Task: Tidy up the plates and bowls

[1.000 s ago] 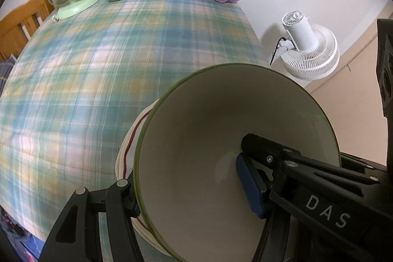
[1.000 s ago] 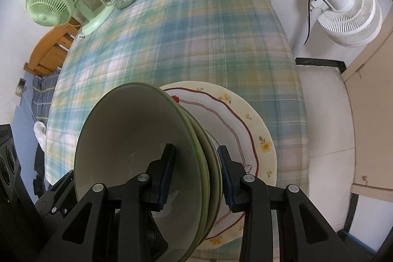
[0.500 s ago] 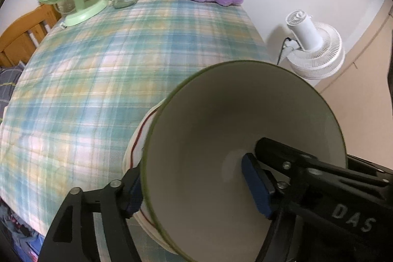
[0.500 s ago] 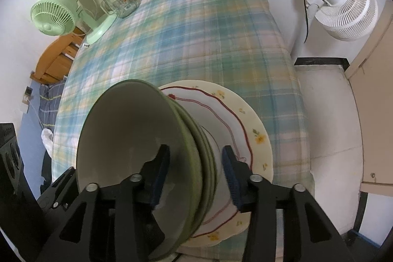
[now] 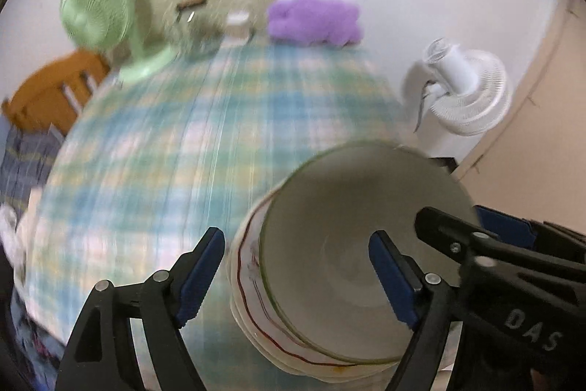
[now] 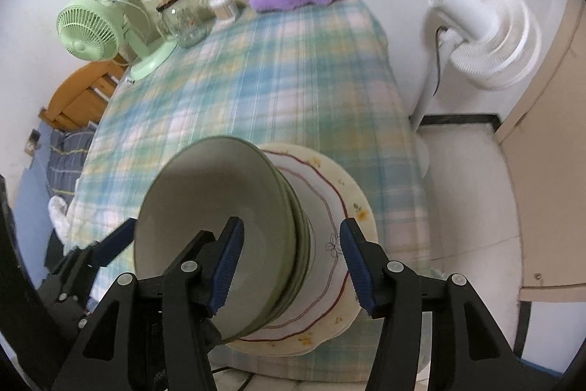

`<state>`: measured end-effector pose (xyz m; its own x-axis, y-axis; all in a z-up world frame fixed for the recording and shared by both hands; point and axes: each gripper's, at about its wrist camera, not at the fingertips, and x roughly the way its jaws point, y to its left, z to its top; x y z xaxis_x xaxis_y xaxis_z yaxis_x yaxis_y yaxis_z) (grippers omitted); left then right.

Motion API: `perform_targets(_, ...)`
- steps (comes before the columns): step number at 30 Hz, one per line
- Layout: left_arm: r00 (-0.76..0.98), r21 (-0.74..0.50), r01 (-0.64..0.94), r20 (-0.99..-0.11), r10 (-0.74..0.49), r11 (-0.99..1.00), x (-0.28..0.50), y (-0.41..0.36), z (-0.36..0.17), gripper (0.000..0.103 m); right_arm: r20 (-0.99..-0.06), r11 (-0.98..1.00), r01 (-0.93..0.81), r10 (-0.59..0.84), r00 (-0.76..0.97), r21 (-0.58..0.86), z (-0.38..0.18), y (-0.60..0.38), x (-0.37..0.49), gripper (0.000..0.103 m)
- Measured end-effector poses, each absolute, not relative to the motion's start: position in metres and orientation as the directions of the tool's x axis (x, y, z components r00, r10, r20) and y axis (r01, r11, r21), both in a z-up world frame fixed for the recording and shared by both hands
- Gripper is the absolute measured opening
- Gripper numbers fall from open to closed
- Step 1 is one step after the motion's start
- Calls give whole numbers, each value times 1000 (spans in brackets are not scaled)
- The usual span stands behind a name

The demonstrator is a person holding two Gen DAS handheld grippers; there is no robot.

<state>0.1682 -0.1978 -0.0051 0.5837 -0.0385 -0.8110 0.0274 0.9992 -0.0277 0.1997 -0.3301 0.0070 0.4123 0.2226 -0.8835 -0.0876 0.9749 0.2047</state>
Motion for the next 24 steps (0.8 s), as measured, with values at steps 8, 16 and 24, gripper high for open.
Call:
perform_targets(8,679,-26,104,-729,-90,994,152,-158,28,84,-830,996,-31,89,551,87,48,-291,176,61)
perform_targets(16,741,2,116,-666,-85,993,129,-81,33,86,-766,998,12,42,641,65,57,-224,145,69)
perform_targets(24,768,10,95,-637,-67,995,104,1,22,93,-709,998,28,25,705,63,45,-157,117,78)
